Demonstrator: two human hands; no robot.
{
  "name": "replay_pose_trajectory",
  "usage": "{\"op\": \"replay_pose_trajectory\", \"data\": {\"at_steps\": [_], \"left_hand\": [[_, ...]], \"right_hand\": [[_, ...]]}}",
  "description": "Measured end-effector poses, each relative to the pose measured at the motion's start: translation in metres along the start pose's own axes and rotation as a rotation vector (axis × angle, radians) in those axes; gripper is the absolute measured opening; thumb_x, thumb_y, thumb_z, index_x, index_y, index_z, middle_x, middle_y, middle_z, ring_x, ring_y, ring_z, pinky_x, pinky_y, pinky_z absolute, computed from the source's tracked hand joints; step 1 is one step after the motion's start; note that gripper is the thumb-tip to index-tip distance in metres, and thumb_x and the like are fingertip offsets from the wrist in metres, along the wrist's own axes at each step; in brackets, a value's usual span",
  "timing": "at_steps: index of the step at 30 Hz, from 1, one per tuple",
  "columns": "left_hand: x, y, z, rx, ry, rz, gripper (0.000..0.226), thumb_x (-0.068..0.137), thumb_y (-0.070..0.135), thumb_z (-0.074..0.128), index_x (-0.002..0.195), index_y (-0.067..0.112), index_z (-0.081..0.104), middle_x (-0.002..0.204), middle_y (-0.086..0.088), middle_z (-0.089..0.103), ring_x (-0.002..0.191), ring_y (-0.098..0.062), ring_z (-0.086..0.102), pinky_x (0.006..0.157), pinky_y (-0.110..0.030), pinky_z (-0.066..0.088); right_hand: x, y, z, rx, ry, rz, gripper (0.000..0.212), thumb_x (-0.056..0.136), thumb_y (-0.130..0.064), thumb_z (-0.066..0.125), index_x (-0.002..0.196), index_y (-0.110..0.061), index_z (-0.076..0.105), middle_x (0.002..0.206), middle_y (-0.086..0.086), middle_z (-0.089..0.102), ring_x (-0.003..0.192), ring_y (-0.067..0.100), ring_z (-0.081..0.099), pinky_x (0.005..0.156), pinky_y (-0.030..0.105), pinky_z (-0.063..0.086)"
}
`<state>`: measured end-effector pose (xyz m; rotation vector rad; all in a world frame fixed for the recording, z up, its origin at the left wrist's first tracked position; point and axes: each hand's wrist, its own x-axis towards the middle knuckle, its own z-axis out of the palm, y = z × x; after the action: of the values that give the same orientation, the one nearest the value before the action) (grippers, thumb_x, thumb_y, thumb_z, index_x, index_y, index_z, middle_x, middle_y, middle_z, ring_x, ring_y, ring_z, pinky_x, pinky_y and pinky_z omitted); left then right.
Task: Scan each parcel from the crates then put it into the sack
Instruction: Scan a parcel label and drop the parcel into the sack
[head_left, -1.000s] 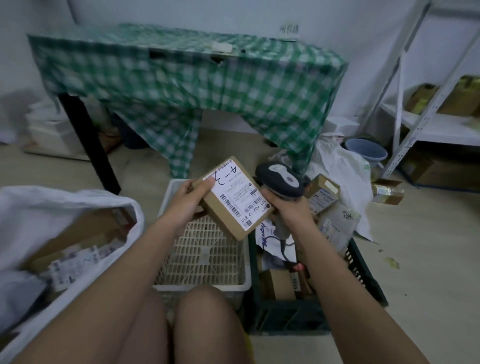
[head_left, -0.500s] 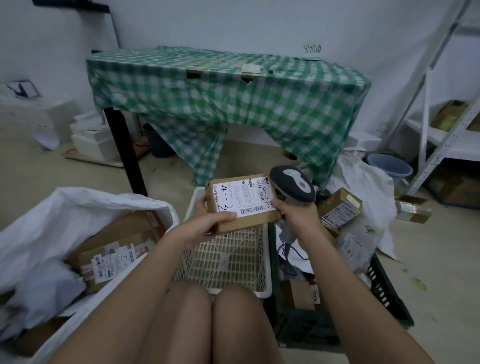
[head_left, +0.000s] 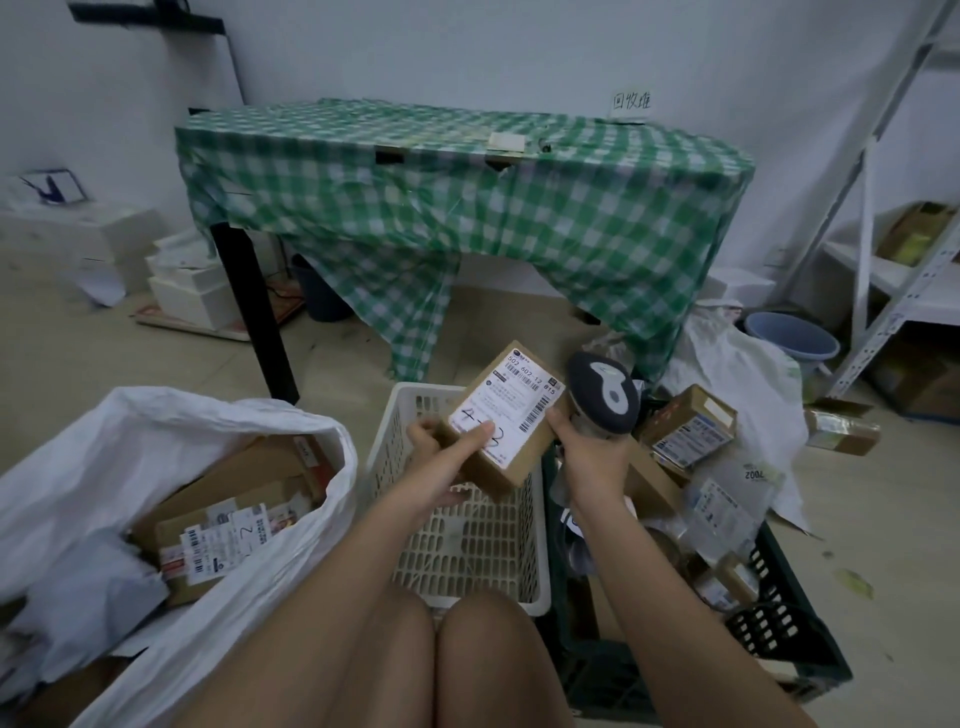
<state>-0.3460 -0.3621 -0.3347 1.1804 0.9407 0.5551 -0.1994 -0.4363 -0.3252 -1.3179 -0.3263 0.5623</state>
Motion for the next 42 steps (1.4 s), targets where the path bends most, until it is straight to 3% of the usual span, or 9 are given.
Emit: {"op": "replay_pose_trajectory", "data": {"at_steps": [2, 6, 10, 14, 17, 22, 26, 30, 42], "left_hand": [[0.000, 0.000, -0.007, 0.054, -0.005, -0.047, 0.088, 0.058, 0.073, 0.063, 0.124, 0.027, 0.027, 0.126, -0.002, 0.058, 0.108, -0.022, 0.061, 0.099, -0.045, 0.044], [0.001, 0.001, -0.023, 0.264, -0.150, -0.112, 0.089, 0.061, 0.084, 0.057, 0.128, 0.026, 0.048, 0.113, 0.002, 0.066, 0.106, -0.016, 0.061, 0.094, -0.035, 0.044], [0.005, -0.001, -0.027, 0.250, -0.210, -0.170, 0.081, 0.069, 0.054, 0.070, 0.134, 0.024, 0.032, 0.120, -0.004, 0.063, 0.108, -0.022, 0.063, 0.096, -0.042, 0.051], [0.006, 0.006, -0.026, 0.199, -0.237, -0.164, 0.077, 0.076, 0.031, 0.076, 0.137, 0.029, 0.030, 0.121, -0.006, 0.065, 0.110, -0.025, 0.063, 0.091, -0.045, 0.054], [0.009, 0.008, -0.027, 0.207, -0.183, -0.151, 0.057, 0.083, 0.030, 0.072, 0.128, 0.025, 0.039, 0.114, -0.002, 0.068, 0.109, -0.021, 0.063, 0.095, -0.047, 0.051], [0.026, 0.005, -0.036, 0.147, -0.022, -0.079, 0.073, 0.072, 0.031, 0.082, 0.132, 0.020, 0.043, 0.122, -0.001, 0.064, 0.108, -0.017, 0.062, 0.096, -0.039, 0.050], [0.038, 0.003, -0.039, 0.101, 0.114, -0.003, 0.077, 0.068, 0.028, 0.086, 0.134, 0.015, 0.048, 0.126, -0.002, 0.063, 0.108, -0.018, 0.063, 0.092, -0.035, 0.052], [0.036, 0.003, -0.034, 0.048, 0.169, 0.050, 0.076, 0.073, 0.019, 0.082, 0.137, 0.009, 0.041, 0.129, -0.003, 0.059, 0.110, -0.021, 0.061, 0.090, -0.032, 0.052], [0.031, -0.002, -0.036, 0.143, 0.198, 0.055, 0.090, 0.070, 0.027, 0.084, 0.145, 0.015, 0.035, 0.139, -0.005, 0.052, 0.119, -0.024, 0.056, 0.103, -0.045, 0.046]], "right_hand": [[0.004, 0.004, -0.003, 0.031, -0.012, 0.040, 0.050, 0.070, -0.016, 0.085, 0.115, -0.011, 0.065, 0.115, 0.002, 0.069, 0.110, 0.020, 0.063, 0.100, 0.045, 0.048], [0.007, 0.003, -0.009, 0.009, -0.066, 0.084, 0.061, 0.068, -0.017, 0.086, 0.123, -0.008, 0.060, 0.116, 0.006, 0.068, 0.106, 0.023, 0.064, 0.096, 0.047, 0.051], [0.010, 0.000, -0.012, -0.078, -0.138, 0.056, 0.048, 0.077, -0.012, 0.079, 0.121, -0.008, 0.061, 0.112, 0.006, 0.069, 0.100, 0.020, 0.065, 0.081, 0.036, 0.055], [0.012, -0.003, -0.009, -0.109, -0.217, 0.044, 0.041, 0.076, -0.008, 0.079, 0.115, -0.011, 0.065, 0.104, 0.004, 0.072, 0.097, 0.021, 0.068, 0.081, 0.041, 0.057], [0.012, -0.007, -0.005, -0.152, -0.290, -0.019, 0.033, 0.079, -0.006, 0.077, 0.109, -0.013, 0.066, 0.097, -0.002, 0.072, 0.094, 0.016, 0.068, 0.072, 0.027, 0.057], [0.010, -0.019, 0.001, -0.235, -0.271, -0.085, 0.025, 0.086, -0.010, 0.070, 0.109, -0.013, 0.061, 0.090, -0.008, 0.065, 0.085, 0.006, 0.060, 0.058, 0.007, 0.045], [0.000, -0.015, -0.008, -0.435, -0.292, -0.101, 0.014, 0.084, -0.017, 0.070, 0.075, -0.013, 0.060, 0.054, -0.008, 0.059, 0.060, 0.012, 0.053, 0.055, 0.019, 0.041], [-0.016, -0.008, -0.019, -0.551, -0.329, -0.084, 0.026, 0.082, -0.018, 0.070, 0.082, 0.007, 0.063, 0.064, 0.017, 0.061, 0.061, 0.018, 0.055, 0.060, 0.031, 0.044], [-0.047, -0.011, -0.026, -0.546, -0.372, -0.124, 0.027, 0.083, -0.011, 0.069, 0.093, 0.012, 0.060, 0.080, 0.032, 0.061, 0.063, 0.021, 0.051, 0.059, 0.034, 0.043]]}}
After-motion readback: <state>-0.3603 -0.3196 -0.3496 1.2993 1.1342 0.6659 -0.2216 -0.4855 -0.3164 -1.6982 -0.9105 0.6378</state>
